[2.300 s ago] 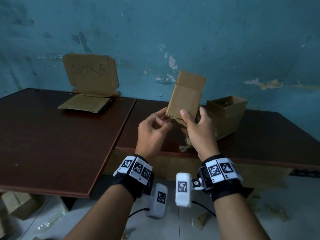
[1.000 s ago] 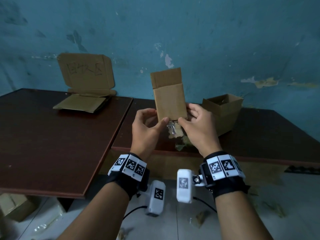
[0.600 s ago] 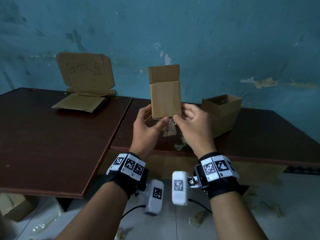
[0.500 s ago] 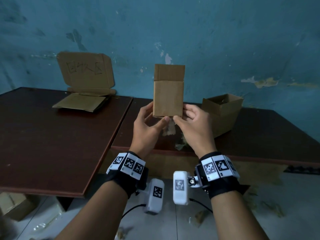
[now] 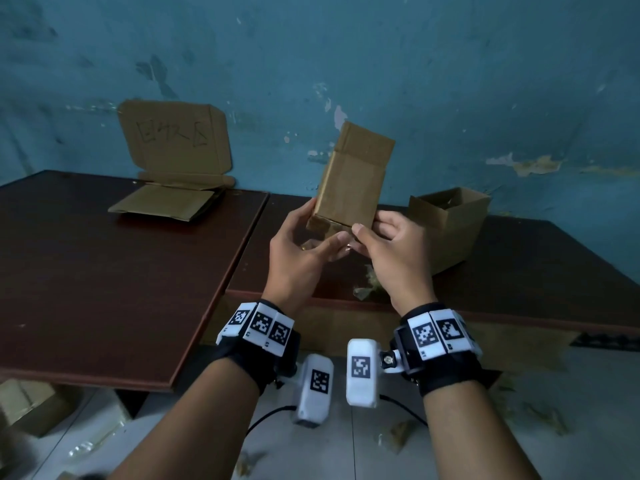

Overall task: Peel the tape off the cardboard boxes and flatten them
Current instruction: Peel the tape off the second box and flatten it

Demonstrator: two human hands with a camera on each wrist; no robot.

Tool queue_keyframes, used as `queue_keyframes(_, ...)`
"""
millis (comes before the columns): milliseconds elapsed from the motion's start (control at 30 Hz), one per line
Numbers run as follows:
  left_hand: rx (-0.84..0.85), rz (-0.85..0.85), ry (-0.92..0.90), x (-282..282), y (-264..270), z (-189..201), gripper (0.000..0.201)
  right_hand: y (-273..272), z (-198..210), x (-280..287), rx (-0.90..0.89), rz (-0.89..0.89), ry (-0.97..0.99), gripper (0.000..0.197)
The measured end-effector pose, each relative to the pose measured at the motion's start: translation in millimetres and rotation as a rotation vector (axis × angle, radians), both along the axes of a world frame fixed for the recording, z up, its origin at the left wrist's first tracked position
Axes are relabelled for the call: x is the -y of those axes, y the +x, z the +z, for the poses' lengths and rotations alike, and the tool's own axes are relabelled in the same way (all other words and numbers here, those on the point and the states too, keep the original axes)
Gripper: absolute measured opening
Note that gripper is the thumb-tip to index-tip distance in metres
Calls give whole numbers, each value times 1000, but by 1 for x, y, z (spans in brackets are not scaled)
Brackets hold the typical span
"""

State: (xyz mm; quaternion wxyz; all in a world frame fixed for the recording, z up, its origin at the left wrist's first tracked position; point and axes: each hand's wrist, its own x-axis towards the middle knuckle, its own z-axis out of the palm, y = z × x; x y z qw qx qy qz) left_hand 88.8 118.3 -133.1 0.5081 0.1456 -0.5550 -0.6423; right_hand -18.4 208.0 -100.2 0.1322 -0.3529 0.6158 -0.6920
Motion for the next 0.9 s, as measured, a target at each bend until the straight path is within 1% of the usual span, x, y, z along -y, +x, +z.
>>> queue_keyframes(167, 7, -7, 3, -1, 1, 2, 62, -2, 1, -2, 12, -13, -4, 28)
queue_keyframes(333, 9, -7, -8, 0, 1, 2, 57, -1, 0, 1, -57, -36, 20, 31)
queue_keyframes(567, 37, 11, -45, 4, -2, -1, 62, 1, -2, -1, -25, -10, 11, 28)
queue_keyframes(600, 36, 18, -53, 4, -1, 0, 63, 1, -2, -1, -23, -3, 7, 26)
queue_keyframes(667, 35, 25, -64, 5, -2, 0, 64, 1, -2, -1, -20, 14, -4, 14)
queue_keyframes(700, 39, 27, -63, 6, -2, -1, 64, 1, -1, -2, 1, 25, -16, 13)
queue_keyframes(800, 51, 20, -74, 8, 0, -4, 65, 3, 2, -3, -1, 46, -17, 24)
queue_keyframes(900, 74, 11, -86, 7, 2, -5, 67, 2, -2, -1, -61, 21, 13, 21)
